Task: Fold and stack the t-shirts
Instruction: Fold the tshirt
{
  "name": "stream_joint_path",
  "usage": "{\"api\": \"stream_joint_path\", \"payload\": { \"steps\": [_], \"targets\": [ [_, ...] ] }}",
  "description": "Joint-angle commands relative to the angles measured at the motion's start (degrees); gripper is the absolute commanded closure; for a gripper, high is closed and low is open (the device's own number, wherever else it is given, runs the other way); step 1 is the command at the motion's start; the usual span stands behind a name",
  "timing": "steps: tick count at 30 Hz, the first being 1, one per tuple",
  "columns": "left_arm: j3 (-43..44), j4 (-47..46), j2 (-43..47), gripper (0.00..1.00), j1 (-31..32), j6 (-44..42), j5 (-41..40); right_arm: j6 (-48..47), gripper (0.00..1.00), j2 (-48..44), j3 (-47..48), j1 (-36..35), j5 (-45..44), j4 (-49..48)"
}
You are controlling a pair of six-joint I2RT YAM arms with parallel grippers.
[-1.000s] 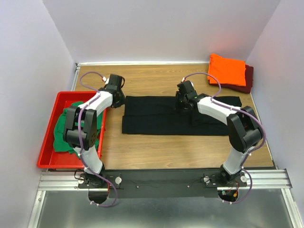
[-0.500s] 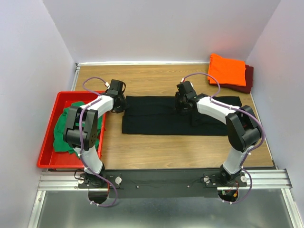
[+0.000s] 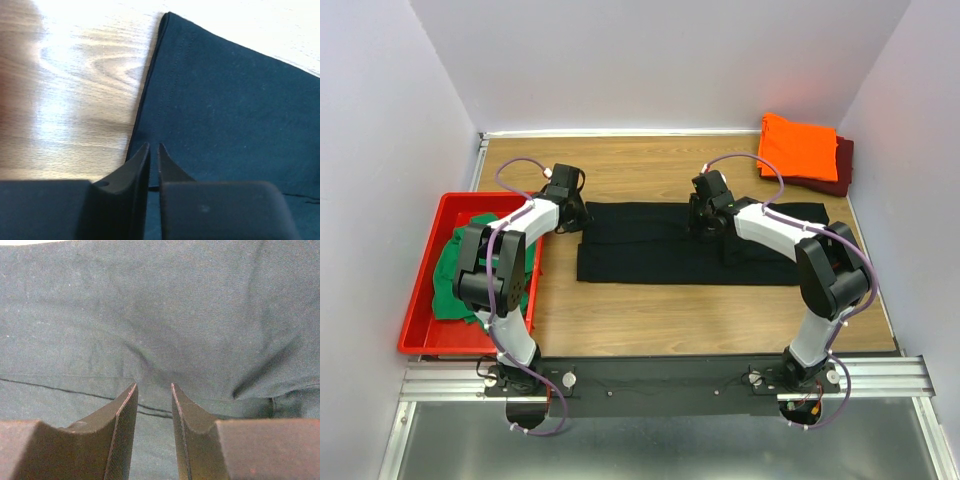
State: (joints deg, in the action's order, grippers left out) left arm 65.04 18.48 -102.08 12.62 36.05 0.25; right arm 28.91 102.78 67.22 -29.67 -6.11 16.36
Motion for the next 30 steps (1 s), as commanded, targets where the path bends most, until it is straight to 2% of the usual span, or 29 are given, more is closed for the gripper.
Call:
{"api": "stream_joint_path", "payload": {
  "steps": [1, 3, 8, 14, 30],
  "targets": [
    [0.4, 1.4, 1.4, 0.79, 0.3, -0.6, -1.8, 0.0, 0.60, 0.3, -0.3, -0.2, -0.3, 0.2],
    [-0.5, 1.4, 1.7, 0.72, 0.4, -0.5, -1.7, 0.0, 0.60, 0.4, -0.3, -0.2, -0.1, 0.2],
    [-2.6, 0.3, 1.6, 0.66, 0.4, -0.3, -0.5, 0.0, 0.60, 0.4, -0.6, -0.2, -0.1, 0.2],
    [-2.7, 0.5, 1.6, 0.63, 0.4, -0.5, -0.5, 0.0, 0.60, 0.1, -0.9, -0.2, -0.2, 0.2],
    [-4.7, 0.1, 2.4, 0.62, 0.4, -1.2, 1.2, 0.3, 0.60, 0.4, -0.8, -0.2, -0.2, 0.2]
  ]
}}
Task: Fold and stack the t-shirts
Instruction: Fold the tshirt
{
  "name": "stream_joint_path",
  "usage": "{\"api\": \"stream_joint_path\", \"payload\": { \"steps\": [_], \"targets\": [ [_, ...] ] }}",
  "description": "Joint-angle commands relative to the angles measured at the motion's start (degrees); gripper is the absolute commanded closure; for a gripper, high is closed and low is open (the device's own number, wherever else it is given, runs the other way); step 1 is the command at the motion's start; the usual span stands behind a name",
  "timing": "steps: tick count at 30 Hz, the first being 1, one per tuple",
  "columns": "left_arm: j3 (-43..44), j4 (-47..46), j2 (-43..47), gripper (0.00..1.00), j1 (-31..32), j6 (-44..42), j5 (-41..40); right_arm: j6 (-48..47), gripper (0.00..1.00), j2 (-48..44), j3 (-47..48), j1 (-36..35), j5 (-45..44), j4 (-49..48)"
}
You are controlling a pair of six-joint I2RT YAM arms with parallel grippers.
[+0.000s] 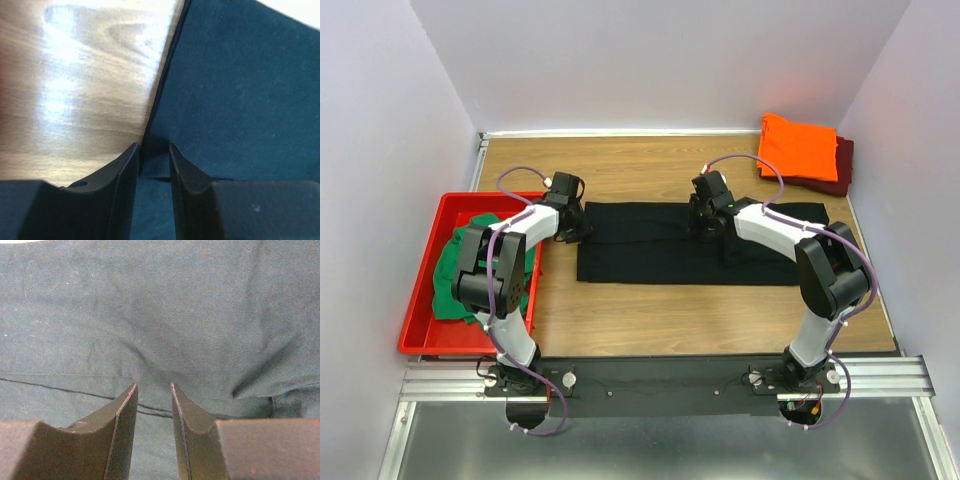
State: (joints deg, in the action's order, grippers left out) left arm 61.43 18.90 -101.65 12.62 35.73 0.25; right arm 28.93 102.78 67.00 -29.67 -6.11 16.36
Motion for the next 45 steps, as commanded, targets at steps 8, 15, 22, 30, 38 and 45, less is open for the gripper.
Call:
{"api": "stream_joint_path", "payload": {
  "steps": [8, 15, 22, 30, 38, 45],
  "targets": [
    [-0.2, -0.7, 2.5, 0.66, 0.4, -1.2, 1.5, 0.3, 0.60, 0.6, -0.6, -0.2, -0.1, 0.2],
    [1.6, 0.0, 2.2, 0.80, 0.4, -2.0, 1.1, 0.5, 0.60, 0.7, -0.8, -0.2, -0.5, 0.2],
    [2.6, 0.4, 2.1, 0.95, 0.5, -2.5, 0.6, 0.8, 0.60, 1.0, -1.0, -0.2, -0.7, 0.2],
    [4.2, 1.6, 1.9, 1.00, 0.0, -3.5, 0.3, 1.0, 0.60, 0.9, -1.5, -0.1, -1.4, 0.1],
    [5.3, 2.5, 2.2, 1.00, -0.9, -4.5, 0.3, 1.0, 0.60, 1.3, -1.8, -0.2, -1.9, 0.2],
    [4.7, 2.4, 2.3, 0.96, -1.5, -5.0, 0.2, 0.3, 0.59, 1.8, -0.7, -0.1, -0.7, 0.2]
  ]
}}
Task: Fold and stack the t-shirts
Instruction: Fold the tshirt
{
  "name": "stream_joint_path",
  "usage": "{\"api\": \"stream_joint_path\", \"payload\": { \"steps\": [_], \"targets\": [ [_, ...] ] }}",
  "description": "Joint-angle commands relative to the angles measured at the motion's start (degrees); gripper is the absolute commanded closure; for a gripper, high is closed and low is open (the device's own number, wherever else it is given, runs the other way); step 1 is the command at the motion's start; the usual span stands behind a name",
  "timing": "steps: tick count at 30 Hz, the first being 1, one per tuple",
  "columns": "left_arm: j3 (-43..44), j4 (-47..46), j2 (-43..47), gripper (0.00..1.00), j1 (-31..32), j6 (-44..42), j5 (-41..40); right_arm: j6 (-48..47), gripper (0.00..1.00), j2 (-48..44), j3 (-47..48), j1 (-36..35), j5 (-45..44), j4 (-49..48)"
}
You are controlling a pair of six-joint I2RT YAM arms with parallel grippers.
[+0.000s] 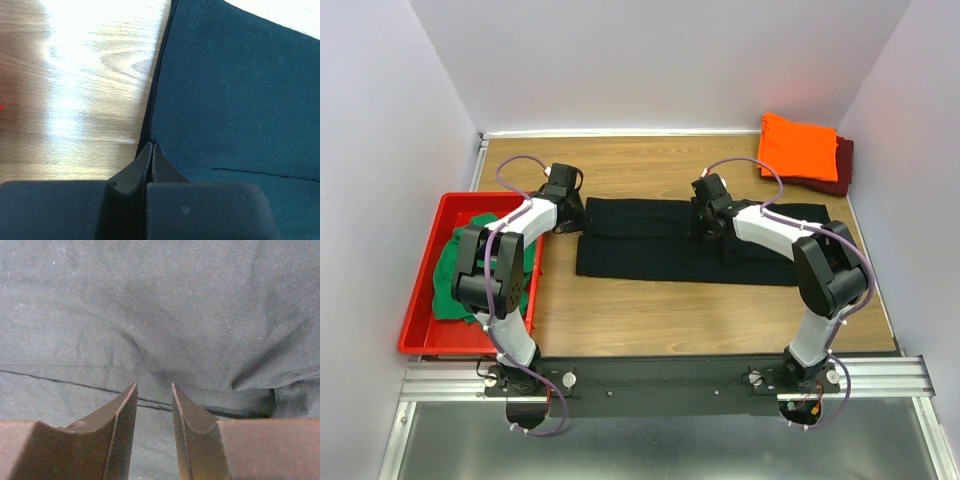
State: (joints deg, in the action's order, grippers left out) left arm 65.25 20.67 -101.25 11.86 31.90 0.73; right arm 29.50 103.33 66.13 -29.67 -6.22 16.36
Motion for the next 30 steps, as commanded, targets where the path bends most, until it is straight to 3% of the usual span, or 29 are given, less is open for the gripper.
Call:
{"api": "stream_joint_path", "payload": {
  "steps": [1, 8, 15, 26, 29, 30],
  "targets": [
    [0.8, 0.6, 2.0, 0.96, -0.7, -1.3, -0.3, -0.4, 0.59, 1.3, 0.3, -0.2, -0.6, 0.1],
    [1.8, 1.0, 1.5, 0.96, -0.9, -1.9, 0.2, -0.2, 0.59, 1.9, 0.3, -0.2, -0.4, 0.1],
    [2.9, 1.2, 1.1, 0.87, -0.9, -2.3, 1.0, -0.3, 0.59, 2.3, 0.2, -0.2, -0.4, -0.1],
    [2.6, 1.1, 0.8, 0.92, -0.9, -2.6, 1.7, -0.3, 0.59, 2.3, -0.3, -0.2, -0.6, -0.4],
    [1.9, 1.6, 0.6, 0.83, -0.8, -2.5, 1.0, -0.4, 0.59, 2.2, -0.4, -0.2, -0.6, -0.3],
    [1.3, 1.6, 0.4, 0.75, -0.8, -2.4, 0.8, -0.2, 0.59, 2.2, -0.4, -0.2, -0.5, -0.4]
  ]
}}
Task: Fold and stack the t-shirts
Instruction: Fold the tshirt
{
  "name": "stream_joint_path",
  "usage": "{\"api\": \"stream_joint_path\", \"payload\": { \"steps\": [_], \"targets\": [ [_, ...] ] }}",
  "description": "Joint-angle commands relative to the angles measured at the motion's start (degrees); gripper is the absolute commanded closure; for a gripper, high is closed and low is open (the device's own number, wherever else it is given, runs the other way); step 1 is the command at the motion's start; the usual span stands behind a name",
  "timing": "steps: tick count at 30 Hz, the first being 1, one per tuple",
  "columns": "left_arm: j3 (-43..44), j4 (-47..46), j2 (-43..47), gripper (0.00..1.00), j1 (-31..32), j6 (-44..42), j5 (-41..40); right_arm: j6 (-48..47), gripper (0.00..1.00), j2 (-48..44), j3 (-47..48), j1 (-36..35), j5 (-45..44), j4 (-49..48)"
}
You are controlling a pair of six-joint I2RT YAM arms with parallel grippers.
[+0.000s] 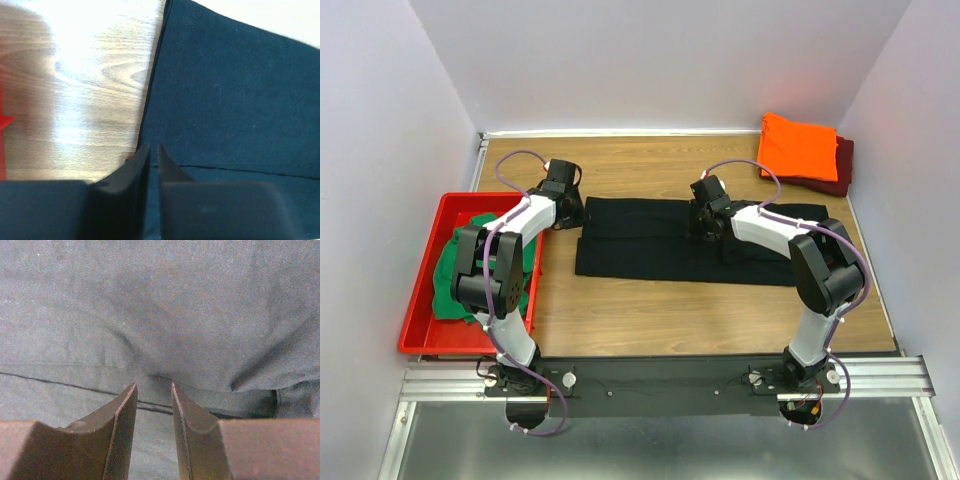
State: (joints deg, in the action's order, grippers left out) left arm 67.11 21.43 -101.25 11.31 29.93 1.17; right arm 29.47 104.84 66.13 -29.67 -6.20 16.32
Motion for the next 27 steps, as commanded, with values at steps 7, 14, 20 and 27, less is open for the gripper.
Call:
{"api": "stream_joint_path", "payload": {
  "steps": [7, 14, 20, 27],
  "targets": [
    [-1.6, 0.3, -1.3, 0.68, 0.0, 0.8, 0.8, -0.2, 0.59, 0.7, -0.4, -0.2, -0.6, -0.4],
    [-1.5, 0.2, -2.2, 0.67, 0.1, 0.9, 0.1, -0.3, 0.59, 0.6, -0.6, -0.2, -0.7, -0.5],
    [-1.8, 0.2, -2.5, 0.67, 0.1, 1.0, 0.0, -0.3, 0.59, 0.7, -0.5, -0.2, -0.7, -0.4],
    [-1.8, 0.2, -2.4, 0.68, 0.2, 1.0, 0.1, -0.3, 0.59, 0.7, -0.4, -0.2, -0.7, -0.4]
  ]
}}
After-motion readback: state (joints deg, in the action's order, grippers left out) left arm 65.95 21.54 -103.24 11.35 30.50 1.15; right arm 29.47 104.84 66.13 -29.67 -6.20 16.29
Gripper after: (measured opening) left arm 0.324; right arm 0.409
